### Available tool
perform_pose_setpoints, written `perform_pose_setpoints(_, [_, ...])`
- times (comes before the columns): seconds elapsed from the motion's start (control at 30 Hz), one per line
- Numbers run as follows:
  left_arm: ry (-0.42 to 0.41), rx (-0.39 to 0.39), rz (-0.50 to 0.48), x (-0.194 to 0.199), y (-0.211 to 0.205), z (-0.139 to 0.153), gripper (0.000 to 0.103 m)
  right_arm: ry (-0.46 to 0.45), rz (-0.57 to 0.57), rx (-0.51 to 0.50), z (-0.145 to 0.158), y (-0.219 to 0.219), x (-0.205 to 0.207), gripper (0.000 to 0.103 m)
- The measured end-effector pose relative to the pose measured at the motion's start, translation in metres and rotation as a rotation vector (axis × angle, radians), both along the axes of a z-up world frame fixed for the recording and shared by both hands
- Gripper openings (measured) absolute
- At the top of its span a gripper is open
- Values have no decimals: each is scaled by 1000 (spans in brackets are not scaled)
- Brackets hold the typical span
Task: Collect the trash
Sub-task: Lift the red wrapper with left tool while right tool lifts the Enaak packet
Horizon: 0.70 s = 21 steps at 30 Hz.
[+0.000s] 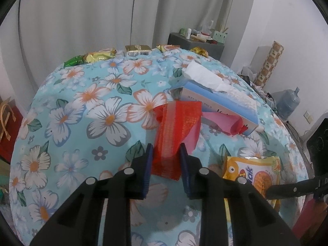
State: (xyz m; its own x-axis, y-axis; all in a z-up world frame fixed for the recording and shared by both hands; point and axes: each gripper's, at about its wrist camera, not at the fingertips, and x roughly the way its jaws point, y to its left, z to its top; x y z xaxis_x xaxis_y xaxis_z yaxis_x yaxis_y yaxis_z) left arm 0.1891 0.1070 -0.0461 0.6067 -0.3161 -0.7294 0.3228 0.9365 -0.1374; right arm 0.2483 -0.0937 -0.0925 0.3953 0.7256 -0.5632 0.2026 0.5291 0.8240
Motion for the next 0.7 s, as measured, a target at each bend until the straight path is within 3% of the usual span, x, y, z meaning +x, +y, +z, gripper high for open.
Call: perform_pose_setpoints(0.7, [-69, 28, 18, -29, -1, 27, 23, -43, -5, 18, -3, 3, -4, 8])
